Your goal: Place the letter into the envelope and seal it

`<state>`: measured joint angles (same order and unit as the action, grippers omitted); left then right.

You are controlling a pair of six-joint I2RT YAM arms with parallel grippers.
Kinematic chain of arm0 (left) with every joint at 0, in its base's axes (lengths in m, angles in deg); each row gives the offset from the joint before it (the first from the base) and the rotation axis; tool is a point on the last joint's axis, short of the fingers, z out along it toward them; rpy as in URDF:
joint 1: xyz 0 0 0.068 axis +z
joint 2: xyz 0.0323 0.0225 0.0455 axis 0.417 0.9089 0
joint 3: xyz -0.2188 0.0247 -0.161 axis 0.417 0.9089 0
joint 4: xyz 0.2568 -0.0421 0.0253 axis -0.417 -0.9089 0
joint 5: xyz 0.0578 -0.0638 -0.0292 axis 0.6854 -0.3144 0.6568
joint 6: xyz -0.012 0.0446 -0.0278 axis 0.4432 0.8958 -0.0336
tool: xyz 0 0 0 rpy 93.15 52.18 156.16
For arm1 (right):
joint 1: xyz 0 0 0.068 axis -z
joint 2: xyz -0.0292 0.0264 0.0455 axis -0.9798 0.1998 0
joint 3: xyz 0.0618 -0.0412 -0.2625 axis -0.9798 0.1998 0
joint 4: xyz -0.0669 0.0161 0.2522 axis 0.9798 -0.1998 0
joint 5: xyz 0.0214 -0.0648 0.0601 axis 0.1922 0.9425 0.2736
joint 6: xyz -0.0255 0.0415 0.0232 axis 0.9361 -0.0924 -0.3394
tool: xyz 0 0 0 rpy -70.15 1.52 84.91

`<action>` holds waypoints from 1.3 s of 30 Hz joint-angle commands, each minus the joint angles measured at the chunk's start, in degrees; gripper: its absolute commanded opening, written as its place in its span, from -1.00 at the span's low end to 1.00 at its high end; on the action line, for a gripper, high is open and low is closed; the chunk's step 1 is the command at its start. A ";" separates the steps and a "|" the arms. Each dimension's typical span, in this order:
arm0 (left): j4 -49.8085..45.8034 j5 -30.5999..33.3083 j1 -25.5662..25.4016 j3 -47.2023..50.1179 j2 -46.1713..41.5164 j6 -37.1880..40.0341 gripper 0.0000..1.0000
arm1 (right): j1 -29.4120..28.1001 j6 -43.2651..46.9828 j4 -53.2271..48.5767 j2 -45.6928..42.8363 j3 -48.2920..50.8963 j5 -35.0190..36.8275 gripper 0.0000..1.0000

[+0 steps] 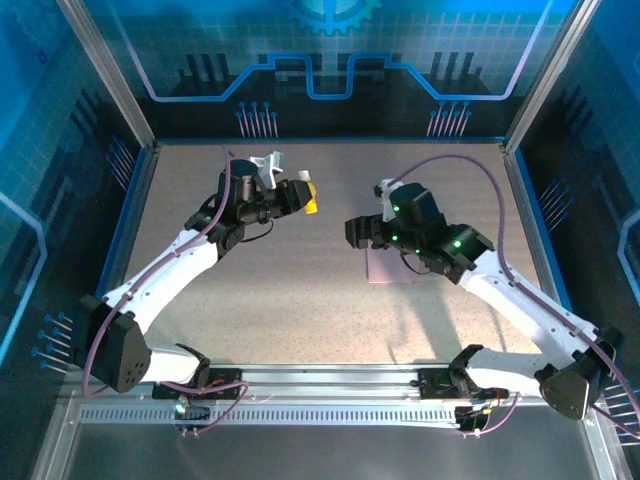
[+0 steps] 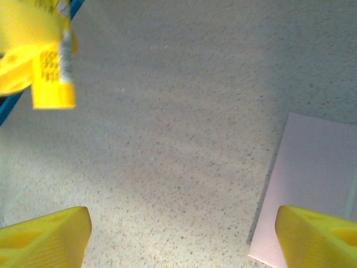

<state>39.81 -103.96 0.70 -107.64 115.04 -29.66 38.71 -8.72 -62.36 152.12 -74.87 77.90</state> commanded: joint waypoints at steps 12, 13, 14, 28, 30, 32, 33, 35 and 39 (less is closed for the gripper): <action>2.59 4.52 -4.89 0.03 -0.08 -8.06 -1.00 | -4.44 2.71 -0.95 10.62 -10.00 -3.78 0.29; 2.71 4.56 -5.05 0.08 -0.10 -8.24 -1.00 | -4.44 2.94 -0.86 11.09 -10.61 -4.38 0.28; 2.85 4.58 -5.12 0.08 -0.06 -8.37 -1.00 | -4.39 2.90 -0.71 11.45 -10.97 -4.87 0.27; 4.42 3.15 -5.61 0.47 -0.44 -10.13 -1.00 | -3.54 1.29 1.99 15.05 -13.50 -8.63 0.05; 4.64 2.83 -5.65 0.69 -0.46 -10.49 -1.00 | -3.34 1.05 2.43 15.12 -13.50 -8.99 0.02; 4.77 2.53 -5.59 0.78 -0.55 -10.62 -1.00 | -3.02 0.90 2.82 15.21 -13.58 -9.41 -0.01; 4.88 2.45 -5.69 0.83 -0.63 -10.78 -1.00 | -2.92 0.78 2.83 15.33 -13.66 -9.58 -0.03; 5.34 2.45 -5.74 1.04 -0.81 -11.05 -1.00 | -2.71 0.65 3.00 15.51 -13.68 -10.04 -0.07; 5.71 1.43 -5.69 0.79 -0.73 -11.24 -1.00 | -2.36 0.30 3.94 15.18 -13.05 -10.14 -0.19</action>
<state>43.31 -100.76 -4.57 -107.31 115.00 -40.02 35.71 -8.02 -59.95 167.20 -86.67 68.76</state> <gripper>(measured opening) 0.229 0.414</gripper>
